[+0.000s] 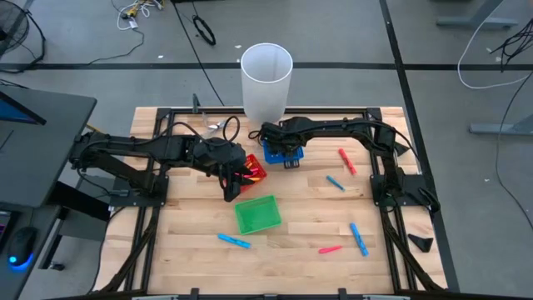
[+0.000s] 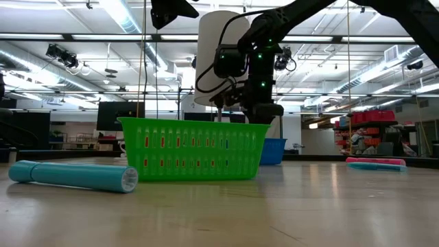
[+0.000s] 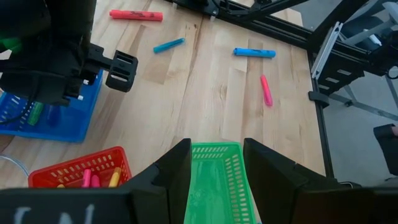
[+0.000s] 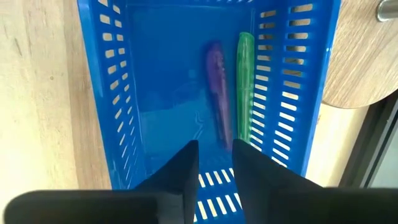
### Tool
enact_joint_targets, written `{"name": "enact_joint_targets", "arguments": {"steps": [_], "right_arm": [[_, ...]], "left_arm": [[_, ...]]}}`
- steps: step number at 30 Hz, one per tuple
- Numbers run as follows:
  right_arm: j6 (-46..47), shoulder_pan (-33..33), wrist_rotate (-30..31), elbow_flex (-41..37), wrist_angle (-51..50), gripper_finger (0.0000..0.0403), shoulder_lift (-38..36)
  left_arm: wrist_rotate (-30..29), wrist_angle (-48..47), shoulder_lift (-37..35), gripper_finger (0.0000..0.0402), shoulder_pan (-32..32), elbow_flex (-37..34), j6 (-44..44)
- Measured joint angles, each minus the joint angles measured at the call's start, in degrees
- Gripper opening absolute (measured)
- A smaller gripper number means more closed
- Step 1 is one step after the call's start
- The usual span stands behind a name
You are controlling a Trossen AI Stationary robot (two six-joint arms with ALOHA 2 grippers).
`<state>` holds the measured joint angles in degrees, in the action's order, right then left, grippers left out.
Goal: Pick & Place Markers
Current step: Put the blue pen into the blue bin
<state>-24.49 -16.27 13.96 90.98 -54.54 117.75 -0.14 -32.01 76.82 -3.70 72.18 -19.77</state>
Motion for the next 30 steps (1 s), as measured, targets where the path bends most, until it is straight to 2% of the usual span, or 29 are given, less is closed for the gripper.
{"name": "enact_joint_targets", "arguments": {"steps": [5, 10, 19, 23, 26, 30], "right_arm": [[0.02, 0.00, 0.02, 0.00, 0.15, 0.0100, 0.00], [4.20, 0.01, -0.04, -0.02, -0.92, 0.0100, -0.47], [6.85, 2.23, 0.03, 0.00, -6.24, 0.0100, -4.39], [11.28, 3.29, -0.21, 0.02, -8.37, 0.0101, -6.42], [15.74, 4.06, -1.64, 0.04, -10.97, 0.0101, -7.73], [21.66, 4.44, -7.58, 0.04, -14.26, 0.0101, -9.09]], "left_arm": [[0.00, 0.00, 0.00, 0.0151, -0.02, 0.00, 0.00], [0.00, -0.01, -0.01, 0.0151, -0.02, 0.00, 0.00], [0.02, 0.00, -0.02, 0.0151, -0.02, -0.07, 0.00], [0.00, 0.09, -0.04, 0.0151, -0.02, -0.07, 0.02], [0.00, 0.08, -0.04, 0.0151, -0.02, -0.08, 0.02], [0.00, 0.11, -0.04, 0.0151, -0.02, -0.07, 0.02]]}}
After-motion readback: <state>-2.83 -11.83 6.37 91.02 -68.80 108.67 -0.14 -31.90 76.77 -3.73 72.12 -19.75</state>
